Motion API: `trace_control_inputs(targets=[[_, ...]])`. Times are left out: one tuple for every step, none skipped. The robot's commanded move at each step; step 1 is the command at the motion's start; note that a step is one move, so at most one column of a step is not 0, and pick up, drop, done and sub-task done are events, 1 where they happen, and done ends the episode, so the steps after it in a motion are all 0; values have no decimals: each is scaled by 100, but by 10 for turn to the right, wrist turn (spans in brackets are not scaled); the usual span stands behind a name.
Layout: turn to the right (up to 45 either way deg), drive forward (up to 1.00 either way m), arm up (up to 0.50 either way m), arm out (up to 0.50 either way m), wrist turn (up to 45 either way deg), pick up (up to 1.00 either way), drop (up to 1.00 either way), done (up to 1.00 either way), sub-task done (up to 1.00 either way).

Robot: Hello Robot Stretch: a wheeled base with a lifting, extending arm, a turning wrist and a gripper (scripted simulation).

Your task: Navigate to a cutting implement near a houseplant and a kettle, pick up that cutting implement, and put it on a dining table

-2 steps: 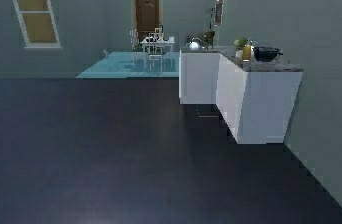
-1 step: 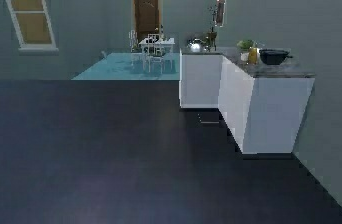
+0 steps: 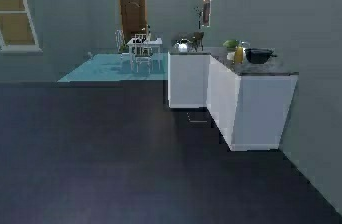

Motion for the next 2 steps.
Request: trace_control_inputs(targets=[[0, 100, 0, 0, 0, 0, 0, 0, 0], [0, 100, 0, 0, 0, 0, 0, 0, 0]])
